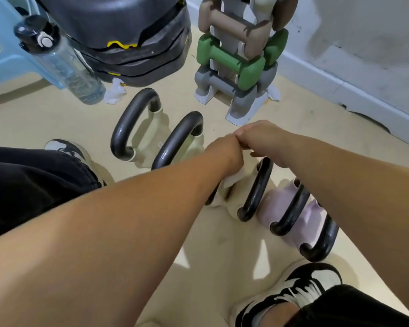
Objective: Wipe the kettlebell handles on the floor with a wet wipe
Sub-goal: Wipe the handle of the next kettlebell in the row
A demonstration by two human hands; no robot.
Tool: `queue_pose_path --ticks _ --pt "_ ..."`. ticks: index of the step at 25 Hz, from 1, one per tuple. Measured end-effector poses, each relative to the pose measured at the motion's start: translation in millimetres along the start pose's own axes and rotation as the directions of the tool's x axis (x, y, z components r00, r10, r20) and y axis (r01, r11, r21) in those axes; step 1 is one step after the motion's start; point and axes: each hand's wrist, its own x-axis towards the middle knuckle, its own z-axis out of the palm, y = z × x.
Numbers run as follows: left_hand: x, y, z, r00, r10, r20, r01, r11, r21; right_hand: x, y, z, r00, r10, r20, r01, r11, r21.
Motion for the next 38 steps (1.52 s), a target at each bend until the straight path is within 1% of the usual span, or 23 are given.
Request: queue_pose_path --ticks 1,3,4,6,7,8,10,13,14,15,16,17,19,20,21,23,26,28,29,31,32,34,38 --pt "-2.7 -2.8 6.8 0.999 0.031 -0.003 -0.031 0.999 0.010 0.1 2.2 2.2 1.000 -0.020 0.014 0.021 1.000 -0.019" --pt "-25.3 -18.0 16.3 0.986 0.038 -0.160 -0.075 0.971 -0.229 -4.1 2.2 7.2 0.995 -0.087 0.049 0.091 0.991 -0.096" --pt "-45.6 -27.8 28.9 0.963 0.023 -0.270 -0.105 0.950 -0.295 -6.3 -0.3 9.1 0.990 -0.120 0.070 0.130 0.977 -0.168" --pt "-88.7 -49.6 58.8 0.934 0.052 -0.352 -0.175 0.928 -0.328 -4.7 -3.8 10.6 0.983 -0.156 0.097 0.179 0.934 -0.309" --pt "-102.4 -53.7 67.3 0.917 0.076 -0.392 -0.213 0.923 -0.320 -3.3 -6.0 10.3 0.982 -0.151 0.110 0.180 0.921 -0.345" --pt "-101.2 -53.9 68.7 0.913 0.063 -0.403 -0.205 0.925 -0.320 -1.7 -7.6 9.8 0.981 -0.144 0.129 0.183 0.912 -0.366" --pt "-76.4 -41.1 57.6 0.929 0.000 -0.369 -0.128 0.938 -0.321 0.1 -6.7 7.3 0.974 -0.144 0.172 0.204 0.886 -0.416" --pt "-28.4 -19.7 25.1 0.991 -0.022 -0.130 -0.022 0.946 -0.324 1.5 -5.7 3.7 0.964 -0.137 0.226 0.229 0.863 -0.451" --pt "-17.6 -19.0 16.9 0.997 -0.027 -0.078 -0.002 0.937 -0.350 2.5 -6.4 3.5 0.961 -0.138 0.239 0.237 0.858 -0.456" --pt "-15.4 -21.4 14.9 0.997 -0.032 -0.073 0.003 0.931 -0.365 3.0 -7.6 4.3 0.958 -0.140 0.249 0.245 0.851 -0.464" --pt "-22.4 -24.6 18.1 0.994 -0.033 -0.104 -0.009 0.925 -0.379 2.4 -8.7 5.2 0.957 -0.135 0.257 0.248 0.840 -0.483" --pt "-36.5 -31.1 28.1 0.984 -0.025 -0.177 -0.047 0.920 -0.388 0.7 -9.7 6.3 0.957 -0.132 0.259 0.252 0.820 -0.514" --pt "-78.1 -47.5 56.5 0.935 0.031 -0.354 -0.166 0.918 -0.360 -2.1 -11.4 9.5 0.955 -0.155 0.254 0.280 0.758 -0.589" --pt "-97.1 -56.4 69.1 0.916 0.056 -0.398 -0.211 0.909 -0.359 -3.4 -11.7 12.2 0.953 -0.168 0.252 0.292 0.730 -0.618" --pt "-108.9 -64.4 79.0 0.908 0.054 -0.415 -0.229 0.894 -0.385 -5.3 -11.7 14.6 0.952 -0.181 0.246 0.299 0.710 -0.638" --pt "-116.6 -70.8 86.7 0.923 0.007 -0.386 -0.194 0.872 -0.449 -9.3 -9.8 17.7 0.954 -0.183 0.238 0.297 0.697 -0.653" --pt "-104.6 -56.2 74.2 0.929 -0.056 -0.365 -0.112 0.899 -0.423 -15.6 -6.6 14.5 0.950 -0.153 0.273 0.297 0.715 -0.632" --pt "-79.8 -36.8 49.8 0.960 -0.114 -0.254 0.002 0.916 -0.402 -17.3 -4.6 9.6 0.954 -0.128 0.272 0.274 0.740 -0.614" --pt "-65.2 -28.0 37.9 0.979 -0.104 -0.175 0.040 0.941 -0.336 -17.1 -3.7 9.4 0.955 -0.135 0.263 0.273 0.747 -0.607" --pt "-45.1 -17.0 19.3 0.993 -0.105 -0.053 0.088 0.963 -0.255 -17.3 -2.8 12.6 0.950 -0.200 0.239 0.305 0.755 -0.581" --pt "-43.9 -16.2 16.7 0.994 -0.104 -0.040 0.088 0.954 -0.286 -17.4 -3.9 13.5 0.942 -0.242 0.231 0.332 0.761 -0.558" --pt "-61.0 -31.9 27.7 0.994 -0.065 -0.092 0.023 0.917 -0.399 -18.6 -7.4 14.8 0.921 -0.288 0.264 0.384 0.786 -0.485" --pt "-121.9 -77.6 67.9 0.940 0.114 -0.321 -0.258 0.852 -0.455 -16.7 -10.0 5.5 0.893 -0.194 0.407 0.375 0.820 -0.432"
